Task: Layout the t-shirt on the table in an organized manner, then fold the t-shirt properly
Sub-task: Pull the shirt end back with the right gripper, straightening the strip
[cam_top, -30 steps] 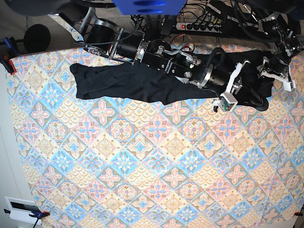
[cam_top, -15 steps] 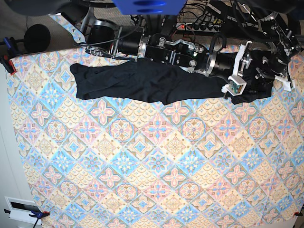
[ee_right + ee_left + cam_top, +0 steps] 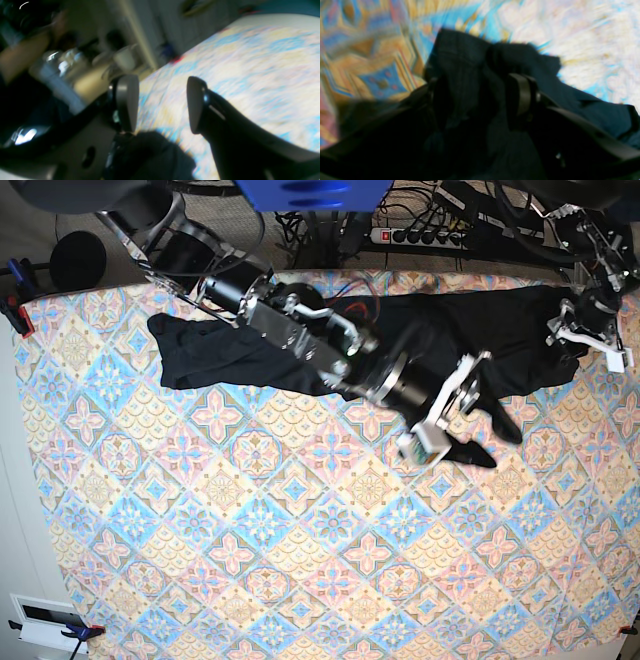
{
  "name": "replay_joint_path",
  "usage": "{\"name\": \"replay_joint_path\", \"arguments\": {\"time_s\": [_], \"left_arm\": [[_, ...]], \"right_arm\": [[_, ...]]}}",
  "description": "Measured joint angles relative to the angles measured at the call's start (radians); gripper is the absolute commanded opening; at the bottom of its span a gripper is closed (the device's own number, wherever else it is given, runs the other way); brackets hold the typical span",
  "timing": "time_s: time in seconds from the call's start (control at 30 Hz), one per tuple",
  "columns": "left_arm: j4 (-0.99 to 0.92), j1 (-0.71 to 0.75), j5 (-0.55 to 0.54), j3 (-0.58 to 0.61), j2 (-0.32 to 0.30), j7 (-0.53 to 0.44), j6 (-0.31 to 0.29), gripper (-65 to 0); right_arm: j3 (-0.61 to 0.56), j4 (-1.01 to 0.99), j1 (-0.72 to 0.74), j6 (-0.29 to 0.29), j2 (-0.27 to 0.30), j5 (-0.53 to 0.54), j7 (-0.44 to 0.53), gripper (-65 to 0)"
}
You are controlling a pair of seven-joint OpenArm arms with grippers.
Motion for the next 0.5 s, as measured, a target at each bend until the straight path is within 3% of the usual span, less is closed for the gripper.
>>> {"name": "replay_joint_path", "arguments": {"time_s": [0.07,0.2,0.3,0.37,0.5], "left_arm": [[0.058,0.018,0.006,-0.05,0.0,0.04,0.003,-30.5],[0.159,0.069,0.017,-0.114,-0.003,0.112,0.005,-30.5],[0.275,0.109,0.085,-0.115,0.0,0.127,0.005,-30.5],[0.368,0.13,0.138,-0.092,-0.003,0.119,0.005,-30.5],[0.435,0.129,0.209,0.062,-0.016,0.114,-0.006,-30.5]], "right_arm": [[0.09,0.029,-0.037,0.019,0.008,-0.001,-0.049,-38.1],[0.214,0.058,-0.187,0.002,0.065,-0.004,-0.169,-38.8],[0.291,0.089,-0.224,0.005,0.084,-0.003,-0.187,-38.8],[0.357,0.117,-0.226,0.004,0.089,-0.004,-0.182,-38.8],[0.491,0.127,-0.285,0.001,0.122,-0.003,-0.195,-38.8]]}}
